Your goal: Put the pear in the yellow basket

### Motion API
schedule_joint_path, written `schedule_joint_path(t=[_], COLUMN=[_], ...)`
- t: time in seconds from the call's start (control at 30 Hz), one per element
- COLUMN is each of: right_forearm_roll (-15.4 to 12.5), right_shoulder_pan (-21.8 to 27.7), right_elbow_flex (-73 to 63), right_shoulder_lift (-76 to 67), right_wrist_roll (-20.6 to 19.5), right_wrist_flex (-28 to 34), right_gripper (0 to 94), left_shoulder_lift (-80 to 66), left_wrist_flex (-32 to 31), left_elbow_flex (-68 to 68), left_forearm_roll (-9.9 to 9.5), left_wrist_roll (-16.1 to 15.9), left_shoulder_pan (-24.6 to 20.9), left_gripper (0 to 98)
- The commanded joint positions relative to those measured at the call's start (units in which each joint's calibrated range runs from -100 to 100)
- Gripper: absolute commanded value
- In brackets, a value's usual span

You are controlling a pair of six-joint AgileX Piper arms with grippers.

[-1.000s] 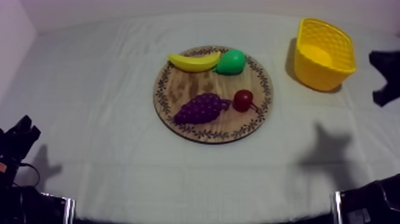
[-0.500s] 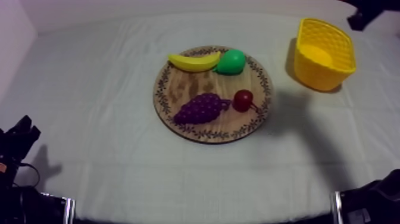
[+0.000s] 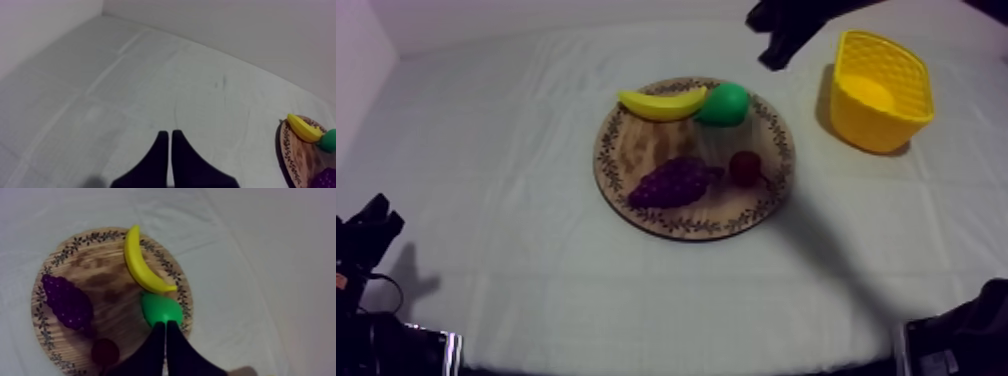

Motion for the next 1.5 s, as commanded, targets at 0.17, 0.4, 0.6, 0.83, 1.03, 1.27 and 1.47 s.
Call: schedule_joint_path(t=[0.17,0.4,0.6,0.83,1.03,1.27,1.47], right_forearm_roll=[4.3,6.1,4.4,4.8,3.8,3.2,4.5], right_shoulder_pan=[-1.0,-1.7,-1.2,-0.1,0.5,0.9,0.8], right_elbow_flex=[2.4,4.6,5.7,9.5,8.8,4.0,-1.8], right_shoulder_lift=[8.4,9.4,9.1,9.0,10.4,15.6,23.3], right_wrist_roll=[-2.6,-3.9,-1.4,-0.8,0.2,1.6,1.9], right_wrist_flex=[-4.7,-6.3,-8.2,-14.8,-15.4,-14.5,-13.1], right_gripper=[2.3,14.5,68.0,90.2,89.5,86.3,83.6], left_shoulder_lift=[0.0,0.0,0.0,0.0,0.0,0.0,0.0], left_wrist_flex=[0.0,0.0,0.0,0.0,0.0,0.0,0.0], left_elbow_flex=[0.0,0.0,0.0,0.0,0.0,0.0,0.0], left_forearm_roll=[0.01,0.01,0.01,0.01,0.01,0.01,0.01], left_wrist_roll=[0.0,0.0,0.0,0.0,0.0,0.0,0.0], left_shoulder_pan=[0.0,0.0,0.0,0.0,0.0,0.0,0.0], left_gripper=[0.1,0.1,0.1,0.1,0.1,0.1,0.1])
